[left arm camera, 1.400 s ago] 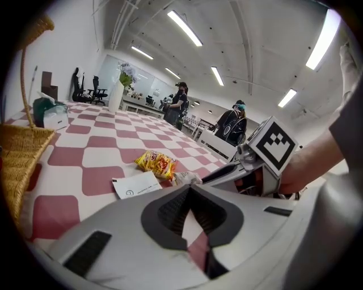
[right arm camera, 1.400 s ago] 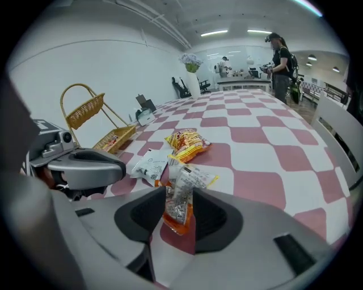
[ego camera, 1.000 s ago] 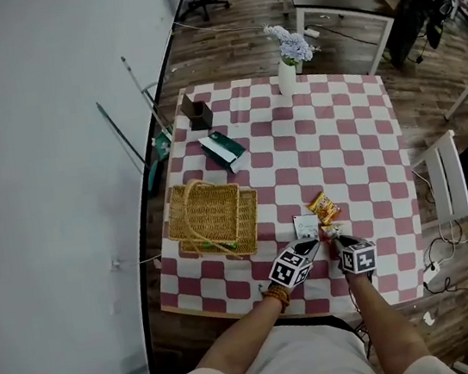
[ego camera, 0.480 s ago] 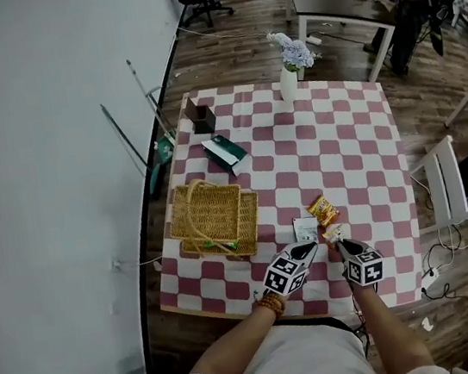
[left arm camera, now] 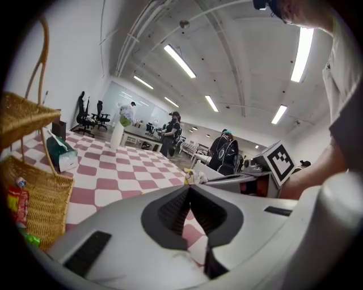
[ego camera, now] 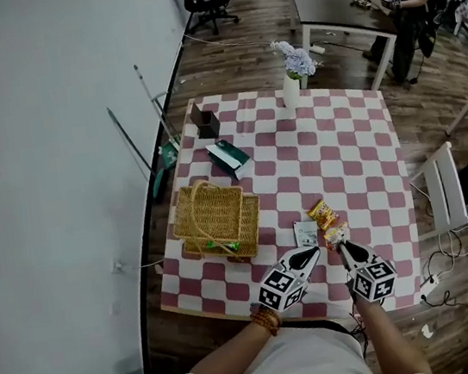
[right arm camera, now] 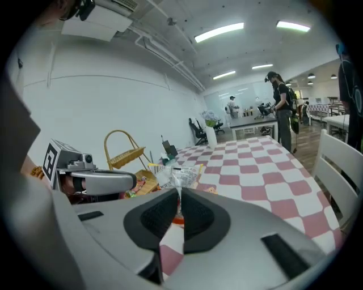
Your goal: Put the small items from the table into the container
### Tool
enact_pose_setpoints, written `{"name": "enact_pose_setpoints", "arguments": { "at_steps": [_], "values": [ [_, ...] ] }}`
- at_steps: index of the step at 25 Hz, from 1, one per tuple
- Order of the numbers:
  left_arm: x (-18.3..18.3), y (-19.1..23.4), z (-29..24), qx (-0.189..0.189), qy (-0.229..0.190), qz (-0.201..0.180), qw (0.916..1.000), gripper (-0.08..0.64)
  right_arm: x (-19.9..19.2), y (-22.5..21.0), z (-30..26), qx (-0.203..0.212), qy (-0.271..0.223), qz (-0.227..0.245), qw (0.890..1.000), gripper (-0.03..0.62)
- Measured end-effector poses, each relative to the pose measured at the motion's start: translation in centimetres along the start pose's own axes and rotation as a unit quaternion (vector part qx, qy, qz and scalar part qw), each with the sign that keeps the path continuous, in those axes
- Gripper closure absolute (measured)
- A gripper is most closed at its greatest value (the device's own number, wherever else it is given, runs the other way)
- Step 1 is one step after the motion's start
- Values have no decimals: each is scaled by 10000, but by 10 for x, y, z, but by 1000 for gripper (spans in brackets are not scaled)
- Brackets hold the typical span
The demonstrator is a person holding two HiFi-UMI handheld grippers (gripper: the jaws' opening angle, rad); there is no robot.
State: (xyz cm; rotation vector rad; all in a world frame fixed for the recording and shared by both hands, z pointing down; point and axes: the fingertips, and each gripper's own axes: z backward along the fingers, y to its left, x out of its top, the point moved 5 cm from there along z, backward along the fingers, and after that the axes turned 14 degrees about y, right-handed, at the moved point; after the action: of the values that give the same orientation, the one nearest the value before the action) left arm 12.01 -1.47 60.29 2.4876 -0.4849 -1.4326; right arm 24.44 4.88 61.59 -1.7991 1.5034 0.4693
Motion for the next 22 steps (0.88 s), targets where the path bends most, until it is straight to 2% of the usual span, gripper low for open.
{"name": "enact_pose_setpoints", "arguments": {
  "at_steps": [4,8,13,22],
  "values": [
    [28,-10,31,101,-437,-102,9989,548,26,19,31,12,-519,255,9983,552],
    [51,-23,63,357,-640,-649,9952,548,46,38,59,132,-936,383,9948,552],
    [74,-46,100,425,-929,-1067,9890,548,65,74,92,297,-1358,687,9879,552],
    [113,-95,149,399,-1570,-1199,9795,548,100,122,148,336,-2040,1284,9700,552]
  ]
}}
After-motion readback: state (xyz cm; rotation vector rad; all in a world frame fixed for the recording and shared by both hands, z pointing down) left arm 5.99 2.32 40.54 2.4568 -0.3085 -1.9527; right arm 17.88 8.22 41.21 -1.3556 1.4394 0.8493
